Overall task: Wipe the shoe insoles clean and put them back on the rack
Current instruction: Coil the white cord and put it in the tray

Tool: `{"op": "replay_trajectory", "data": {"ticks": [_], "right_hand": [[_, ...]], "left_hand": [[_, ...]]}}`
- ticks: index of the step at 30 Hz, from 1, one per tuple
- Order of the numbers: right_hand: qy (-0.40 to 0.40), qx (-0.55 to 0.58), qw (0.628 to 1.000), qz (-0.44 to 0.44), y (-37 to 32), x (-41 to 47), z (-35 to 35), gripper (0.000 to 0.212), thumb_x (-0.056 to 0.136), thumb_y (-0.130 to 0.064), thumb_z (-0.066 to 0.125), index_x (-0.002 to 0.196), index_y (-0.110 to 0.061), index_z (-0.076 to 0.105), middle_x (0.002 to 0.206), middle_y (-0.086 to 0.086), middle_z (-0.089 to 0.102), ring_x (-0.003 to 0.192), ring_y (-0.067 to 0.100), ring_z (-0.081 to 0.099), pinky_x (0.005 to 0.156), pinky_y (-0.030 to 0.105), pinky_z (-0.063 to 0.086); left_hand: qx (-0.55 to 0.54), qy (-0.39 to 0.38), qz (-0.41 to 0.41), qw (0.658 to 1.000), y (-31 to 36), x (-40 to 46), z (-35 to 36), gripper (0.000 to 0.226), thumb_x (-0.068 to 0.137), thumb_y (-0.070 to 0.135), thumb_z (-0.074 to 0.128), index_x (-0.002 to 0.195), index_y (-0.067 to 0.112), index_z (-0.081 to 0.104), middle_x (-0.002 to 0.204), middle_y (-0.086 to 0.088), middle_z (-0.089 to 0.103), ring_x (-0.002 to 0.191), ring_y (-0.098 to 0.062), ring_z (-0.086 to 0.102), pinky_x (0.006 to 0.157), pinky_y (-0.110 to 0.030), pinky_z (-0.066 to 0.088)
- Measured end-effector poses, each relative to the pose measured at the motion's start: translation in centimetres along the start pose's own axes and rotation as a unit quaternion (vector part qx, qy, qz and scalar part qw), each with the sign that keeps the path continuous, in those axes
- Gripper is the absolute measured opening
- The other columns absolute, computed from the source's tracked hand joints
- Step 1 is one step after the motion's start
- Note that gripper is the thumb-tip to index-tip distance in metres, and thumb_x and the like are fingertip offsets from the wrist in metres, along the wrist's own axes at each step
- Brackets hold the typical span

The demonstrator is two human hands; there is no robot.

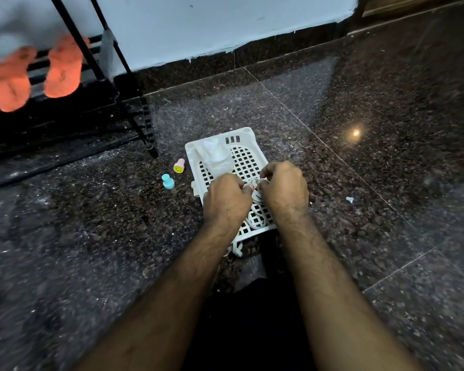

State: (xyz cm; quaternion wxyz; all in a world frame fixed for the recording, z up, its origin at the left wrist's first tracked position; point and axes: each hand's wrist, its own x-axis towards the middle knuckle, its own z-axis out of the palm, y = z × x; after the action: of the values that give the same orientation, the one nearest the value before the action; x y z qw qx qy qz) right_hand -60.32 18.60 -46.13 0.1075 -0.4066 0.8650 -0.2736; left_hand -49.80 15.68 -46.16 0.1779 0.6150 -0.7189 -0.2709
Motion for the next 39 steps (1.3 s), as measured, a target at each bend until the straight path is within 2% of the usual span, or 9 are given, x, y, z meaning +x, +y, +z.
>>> {"op": "replay_trajectory", "data": {"ticks": [4, 9, 14, 18, 22, 27, 31, 37, 39], "right_hand": [[-0.042, 0.008, 0.999, -0.024, -0.7, -1.7, -0.3, 0.007, 0.085, -0.024, 0.078, 0.091, -0.023, 0.074, 0.095, -0.001, 0.072, 0.084, 0.018, 0.066, 0.078, 0.027, 0.054], [-0.161, -0.016, 0.984, -0.071, -2.6, -4.7, -0.3, 0.025, 0.091, -0.029, 0.068, 0.115, -0.029, 0.069, 0.112, 0.005, 0.071, 0.104, 0.026, 0.066, 0.091, 0.033, 0.053], [-0.194, -0.087, 0.966, -0.146, -4.9, -7.8, 0.4, 0.025, 0.093, -0.025, 0.062, 0.116, -0.02, 0.067, 0.109, 0.01, 0.069, 0.103, 0.029, 0.067, 0.085, 0.037, 0.055], [-0.15, -0.128, 0.971, -0.137, -4.8, -8.9, 0.3, 0.027, 0.091, -0.029, 0.064, 0.115, -0.016, 0.067, 0.111, 0.009, 0.067, 0.107, 0.029, 0.064, 0.088, 0.038, 0.054], [-0.181, -0.133, 0.968, -0.11, -3.9, -9.6, 0.0, 0.031, 0.091, -0.041, 0.065, 0.112, -0.019, 0.069, 0.11, 0.008, 0.069, 0.108, 0.029, 0.063, 0.089, 0.035, 0.051], [-0.158, -0.115, 0.974, -0.116, -4.9, -10.7, -0.9, 0.018, 0.089, -0.022, 0.068, 0.107, -0.022, 0.071, 0.102, 0.005, 0.072, 0.097, 0.026, 0.068, 0.085, 0.034, 0.055], [-0.115, 0.063, 0.983, -0.127, -6.2, -12.4, -0.7, 0.007, 0.089, -0.022, 0.068, 0.096, -0.023, 0.071, 0.091, -0.003, 0.073, 0.086, 0.019, 0.068, 0.079, 0.029, 0.052], [-0.156, 0.391, 0.897, -0.132, -8.6, -14.4, 0.7, 0.01, 0.093, -0.014, 0.067, 0.1, -0.017, 0.074, 0.091, -0.005, 0.076, 0.086, 0.008, 0.071, 0.082, 0.023, 0.056], [-0.124, 0.414, 0.895, -0.11, -9.2, -14.2, 1.0, 0.014, 0.098, -0.017, 0.062, 0.104, -0.016, 0.074, 0.095, -0.007, 0.075, 0.088, 0.006, 0.07, 0.083, 0.02, 0.054]], "left_hand": [[-0.005, 0.013, -0.021, 1.0, -0.9, -1.7, -1.5, 0.015, 0.089, 0.037, 0.069, 0.09, 0.023, 0.07, 0.084, 0.003, 0.071, 0.074, -0.021, 0.069, 0.077, -0.039, 0.058], [0.006, 0.026, -0.037, 0.999, -2.7, -3.8, -3.6, 0.04, 0.091, 0.034, 0.068, 0.128, 0.02, 0.063, 0.124, -0.002, 0.067, 0.109, -0.023, 0.065, 0.093, -0.038, 0.053], [-0.042, 0.02, -0.058, 0.997, -4.8, -6.4, -4.4, 0.017, 0.091, 0.022, 0.061, 0.102, 0.017, 0.073, 0.102, -0.007, 0.075, 0.099, -0.028, 0.068, 0.084, -0.036, 0.054], [-0.075, 0.002, -0.055, 0.996, -5.7, -8.5, -4.4, 0.019, 0.093, 0.017, 0.059, 0.105, 0.019, 0.074, 0.103, 0.0, 0.076, 0.088, -0.016, 0.068, 0.078, -0.022, 0.05], [-0.135, -0.006, -0.053, 0.989, -6.3, -9.5, -3.9, 0.023, 0.095, 0.008, 0.057, 0.109, 0.018, 0.072, 0.095, 0.004, 0.073, 0.063, 0.008, 0.053, 0.054, 0.0, 0.038], [-0.166, -0.016, -0.02, 0.986, -6.4, -9.8, -4.8, 0.031, 0.087, -0.002, 0.064, 0.105, 0.022, 0.072, 0.075, 0.015, 0.061, 0.062, 0.01, 0.05, 0.052, 0.0, 0.035], [-0.267, 0.02, -0.011, 0.964, -6.0, -10.5, -6.3, 0.03, 0.086, -0.002, 0.057, 0.095, 0.024, 0.068, 0.083, 0.01, 0.071, 0.074, -0.006, 0.061, 0.064, -0.012, 0.046], [-0.292, 0.051, 0.019, 0.955, -9.9, -9.4, -10.0, 0.021, 0.082, 0.006, 0.061, 0.088, 0.022, 0.073, 0.077, 0.004, 0.074, 0.069, -0.015, 0.067, 0.07, -0.041, 0.059], [-0.312, 0.091, -0.012, 0.946, -11.1, -9.3, -11.3, 0.017, 0.087, 0.003, 0.064, 0.085, 0.017, 0.072, 0.074, 0.001, 0.075, 0.066, -0.016, 0.071, 0.066, -0.037, 0.057]]}}
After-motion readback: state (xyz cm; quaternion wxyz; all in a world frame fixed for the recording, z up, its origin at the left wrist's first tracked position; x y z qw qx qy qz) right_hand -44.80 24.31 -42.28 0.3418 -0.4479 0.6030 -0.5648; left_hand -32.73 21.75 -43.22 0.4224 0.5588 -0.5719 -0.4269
